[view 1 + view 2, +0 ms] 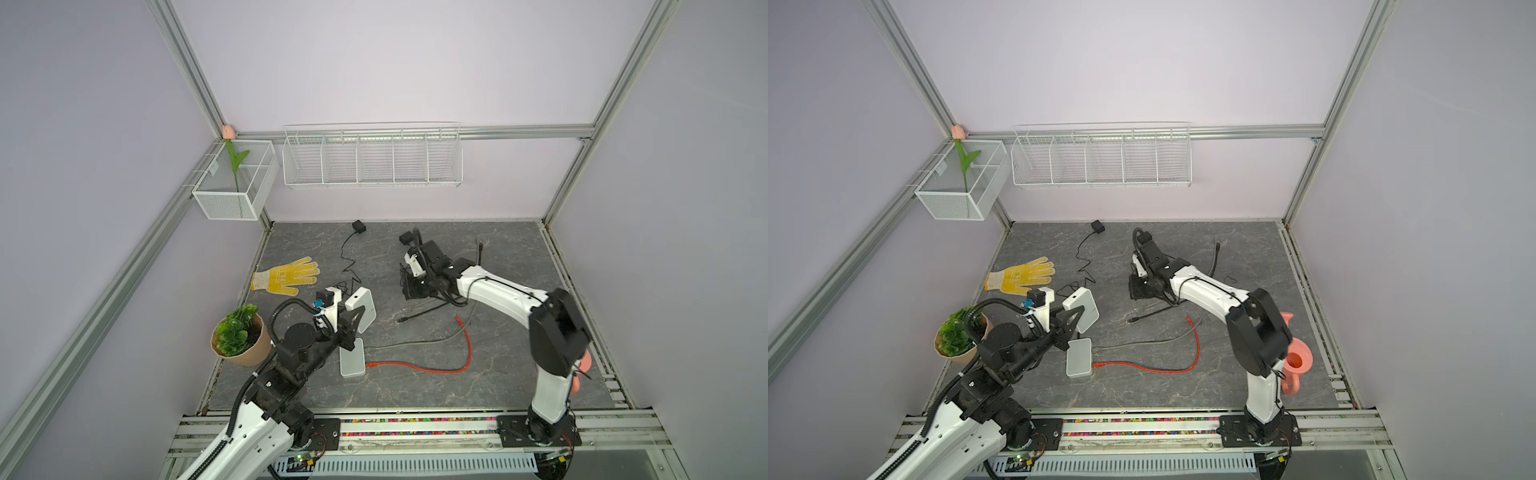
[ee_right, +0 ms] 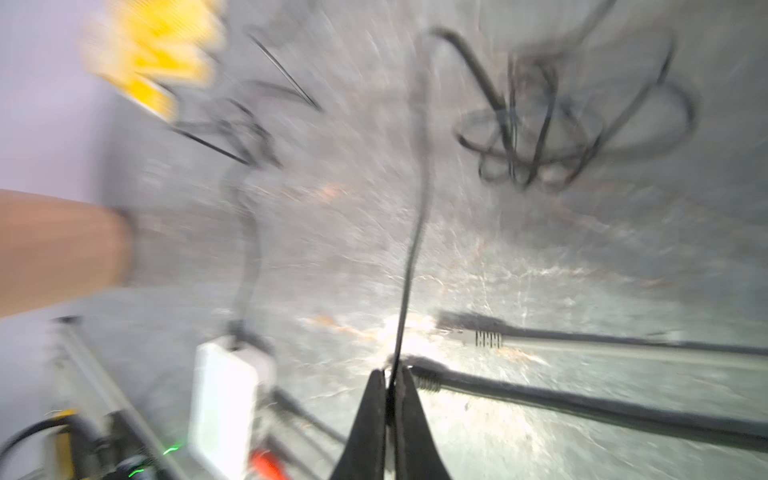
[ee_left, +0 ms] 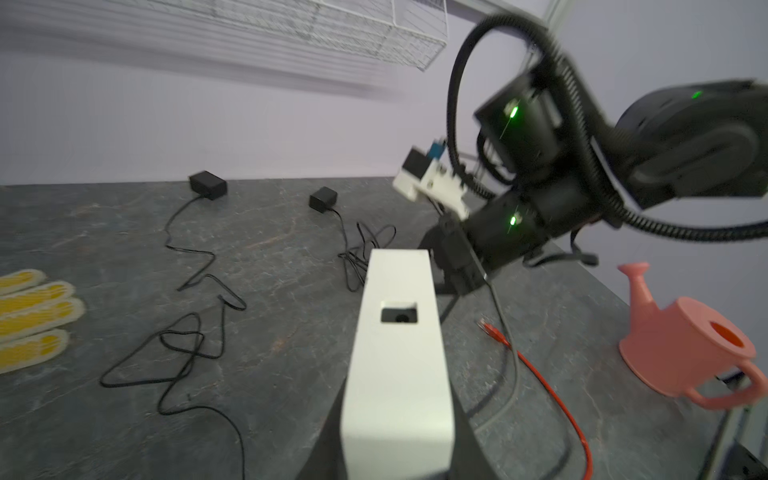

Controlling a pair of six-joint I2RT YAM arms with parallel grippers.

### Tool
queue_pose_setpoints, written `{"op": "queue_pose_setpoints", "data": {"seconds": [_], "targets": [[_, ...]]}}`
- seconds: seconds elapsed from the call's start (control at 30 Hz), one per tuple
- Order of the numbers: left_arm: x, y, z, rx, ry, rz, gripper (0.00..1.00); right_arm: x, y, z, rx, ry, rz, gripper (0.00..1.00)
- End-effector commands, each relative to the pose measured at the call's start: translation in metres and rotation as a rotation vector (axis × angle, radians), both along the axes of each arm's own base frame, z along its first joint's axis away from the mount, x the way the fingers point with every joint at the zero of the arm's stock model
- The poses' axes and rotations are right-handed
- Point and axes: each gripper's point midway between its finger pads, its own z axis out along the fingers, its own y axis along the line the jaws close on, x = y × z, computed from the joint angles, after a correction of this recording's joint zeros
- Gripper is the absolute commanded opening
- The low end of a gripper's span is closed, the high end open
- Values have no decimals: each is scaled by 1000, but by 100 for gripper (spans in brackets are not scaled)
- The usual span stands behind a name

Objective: Insert the plug into the switch port
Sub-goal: 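Carry the black plug with the right gripper to the router's top port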

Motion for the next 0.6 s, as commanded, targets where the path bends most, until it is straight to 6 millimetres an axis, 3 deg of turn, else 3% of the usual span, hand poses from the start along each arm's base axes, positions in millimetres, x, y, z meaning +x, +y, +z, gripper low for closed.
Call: {"op": "queue_pose_setpoints", "data": {"seconds": [0.0, 0.23, 0.57], "targets": [[-20, -31, -4, -9, -28, -152, 0, -5, 18, 80, 299, -215, 115, 7], [-42, -50, -7, 30, -222, -196, 0, -53, 32, 134, 599, -328, 341, 7], [-41, -51, -15, 44, -277, -189, 0, -112, 40, 150, 714, -419, 491, 7]]}}
